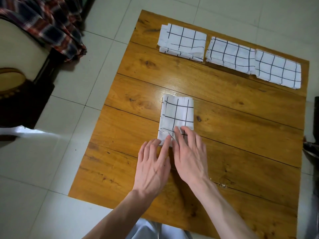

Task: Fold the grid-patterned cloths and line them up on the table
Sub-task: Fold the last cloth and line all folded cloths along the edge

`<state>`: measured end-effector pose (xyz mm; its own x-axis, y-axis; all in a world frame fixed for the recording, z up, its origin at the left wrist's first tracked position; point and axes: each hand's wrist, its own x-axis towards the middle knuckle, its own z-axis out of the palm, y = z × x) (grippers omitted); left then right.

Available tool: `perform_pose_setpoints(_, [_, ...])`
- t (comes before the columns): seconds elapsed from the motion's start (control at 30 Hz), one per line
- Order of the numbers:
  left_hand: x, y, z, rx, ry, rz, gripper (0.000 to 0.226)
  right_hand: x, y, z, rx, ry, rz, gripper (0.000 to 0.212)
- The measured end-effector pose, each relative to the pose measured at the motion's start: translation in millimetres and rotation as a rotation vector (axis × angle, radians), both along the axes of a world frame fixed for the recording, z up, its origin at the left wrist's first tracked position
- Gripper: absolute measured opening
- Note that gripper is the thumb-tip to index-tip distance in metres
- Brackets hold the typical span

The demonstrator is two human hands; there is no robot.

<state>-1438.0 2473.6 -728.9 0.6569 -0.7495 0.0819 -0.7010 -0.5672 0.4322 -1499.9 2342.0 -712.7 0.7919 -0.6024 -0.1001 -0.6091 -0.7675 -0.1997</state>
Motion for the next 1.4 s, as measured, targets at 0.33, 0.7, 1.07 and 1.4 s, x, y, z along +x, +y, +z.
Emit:
perform_pose_setpoints(0.33, [-1.5, 1.1, -5.2, 0.073, -0.056, -0.016, 0.052, 1.2, -34.4, 12.1, 0.096, 0.018, 0.118, 0.048])
perform_pose_setpoints(0.7, [6.8, 3.6, -4.7, 0.201, -0.095, -0.115, 0.048, 70.3, -121.1, 31.3, 0.342, 0.023, 0.049, 0.057])
perform_pose_setpoints(1.07, [24.0, 1.5, 1.1, 0.285, -0.052, -0.03, 0.06, 1.8, -92.0, 20.7, 0.346, -0.064, -0.338, 0.034])
perform_pose_setpoints(1.4, [34.0, -14.0, 1.9, 0.273, -0.035, -0.022, 0.065, -32.3, -35.4, 5.3, -0.038, -0.049, -0.321, 0.059])
